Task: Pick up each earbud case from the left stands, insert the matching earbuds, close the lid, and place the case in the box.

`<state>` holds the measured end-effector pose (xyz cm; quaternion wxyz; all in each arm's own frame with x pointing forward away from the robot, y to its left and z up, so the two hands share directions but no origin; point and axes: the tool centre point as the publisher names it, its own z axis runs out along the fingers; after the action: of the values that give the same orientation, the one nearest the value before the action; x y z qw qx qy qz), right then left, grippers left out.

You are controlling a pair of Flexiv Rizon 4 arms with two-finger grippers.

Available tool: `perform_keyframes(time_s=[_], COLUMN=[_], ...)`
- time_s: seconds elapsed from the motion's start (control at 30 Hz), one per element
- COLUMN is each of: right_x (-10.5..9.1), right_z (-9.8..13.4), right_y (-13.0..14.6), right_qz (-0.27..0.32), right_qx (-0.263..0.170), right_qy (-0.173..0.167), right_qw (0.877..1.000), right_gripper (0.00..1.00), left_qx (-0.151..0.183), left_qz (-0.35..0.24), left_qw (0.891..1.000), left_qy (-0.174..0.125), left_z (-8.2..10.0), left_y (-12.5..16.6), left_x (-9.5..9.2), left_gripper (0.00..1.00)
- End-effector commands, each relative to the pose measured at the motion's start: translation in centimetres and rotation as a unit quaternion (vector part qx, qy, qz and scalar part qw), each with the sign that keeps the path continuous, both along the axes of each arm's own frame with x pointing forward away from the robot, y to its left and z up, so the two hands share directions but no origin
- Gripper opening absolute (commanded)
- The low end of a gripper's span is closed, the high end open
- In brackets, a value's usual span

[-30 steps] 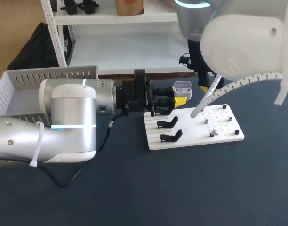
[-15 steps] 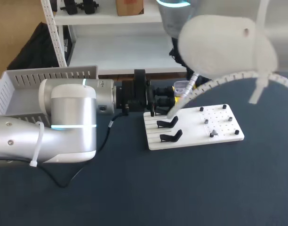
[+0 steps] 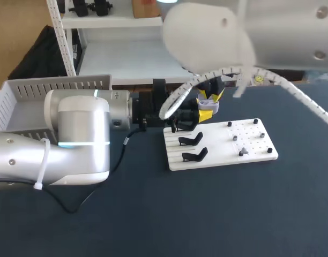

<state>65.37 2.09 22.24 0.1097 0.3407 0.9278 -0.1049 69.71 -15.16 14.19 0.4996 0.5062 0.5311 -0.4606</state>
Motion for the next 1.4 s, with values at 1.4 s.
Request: perform_keyframes(time_s=[1.4], right_x=[2.2], right_z=[-3.2], right_y=[-0.6], right_qz=[-0.008], right_qx=[0.001], right_qy=[0.008], right_qw=[1.000], right_gripper=[0.00], left_qx=[-0.001], left_qz=[0.001], left_qw=[1.000], left_qy=[0.000], left_z=[0.0], left_y=[0.0], left_x=[0.0], left_gripper=[0.00])
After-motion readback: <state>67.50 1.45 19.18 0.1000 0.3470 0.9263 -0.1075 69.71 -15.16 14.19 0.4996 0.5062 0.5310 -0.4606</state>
